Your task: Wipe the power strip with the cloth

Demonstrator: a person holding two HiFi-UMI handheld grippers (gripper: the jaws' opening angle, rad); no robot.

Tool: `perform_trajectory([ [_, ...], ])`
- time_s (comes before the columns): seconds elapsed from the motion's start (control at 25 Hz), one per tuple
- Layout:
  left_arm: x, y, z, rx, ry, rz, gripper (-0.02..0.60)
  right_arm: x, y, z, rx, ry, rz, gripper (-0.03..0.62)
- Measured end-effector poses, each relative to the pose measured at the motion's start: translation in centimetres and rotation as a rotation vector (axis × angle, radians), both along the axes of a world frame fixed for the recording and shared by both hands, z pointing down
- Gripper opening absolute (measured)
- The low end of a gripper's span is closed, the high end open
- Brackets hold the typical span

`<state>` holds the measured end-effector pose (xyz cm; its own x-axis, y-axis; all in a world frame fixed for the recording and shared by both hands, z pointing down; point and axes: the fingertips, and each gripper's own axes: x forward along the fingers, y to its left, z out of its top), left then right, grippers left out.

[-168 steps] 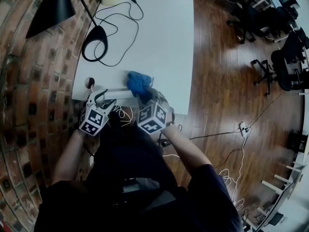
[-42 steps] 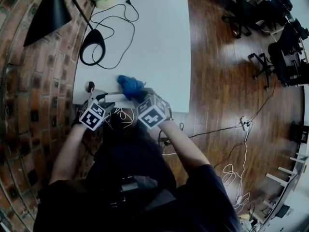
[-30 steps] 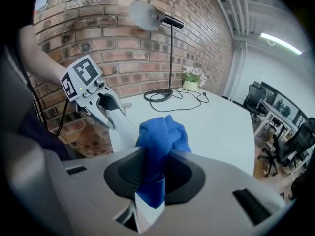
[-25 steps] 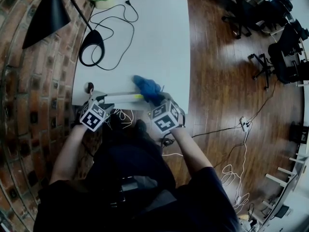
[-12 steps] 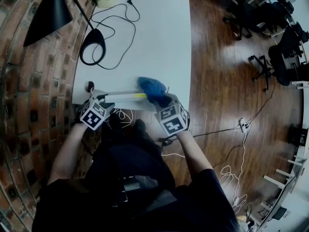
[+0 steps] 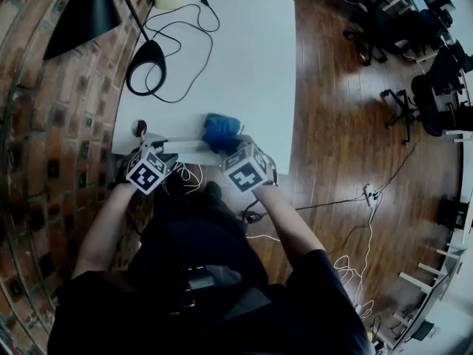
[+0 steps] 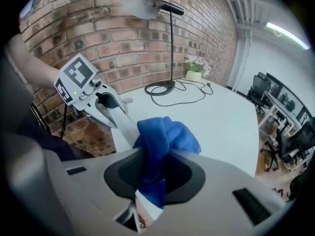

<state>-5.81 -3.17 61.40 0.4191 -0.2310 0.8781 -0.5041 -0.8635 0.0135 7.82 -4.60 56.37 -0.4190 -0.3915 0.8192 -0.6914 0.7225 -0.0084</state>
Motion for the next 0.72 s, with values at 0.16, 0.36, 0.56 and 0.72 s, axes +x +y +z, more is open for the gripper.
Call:
perform_trajectory([
  [0.16, 0.1, -0.1, 0.1, 0.008, 0.009, 0.002, 0.216, 0.1, 0.1, 0.1, -0.003, 0.011, 0.000, 0.081],
  [0.36, 0.3, 0.0, -0.1, 0.013, 0.012, 0.006, 0.216, -0.3, 0.1, 0.0, -0.019, 0.009, -0.003, 0.081],
  [0.56, 0.2, 0.0, 0.0, 0.016, 0.007, -0.001, 0.216, -2.9, 0.1, 0.2, -0.009, 0.001, -0.055, 0.081],
  [0.72, 0.2, 0.0, 0.0, 0.022, 0.012, -0.006, 0.216, -5.4, 0.2, 0.2, -0.016, -0.008, -0.098, 0.081],
])
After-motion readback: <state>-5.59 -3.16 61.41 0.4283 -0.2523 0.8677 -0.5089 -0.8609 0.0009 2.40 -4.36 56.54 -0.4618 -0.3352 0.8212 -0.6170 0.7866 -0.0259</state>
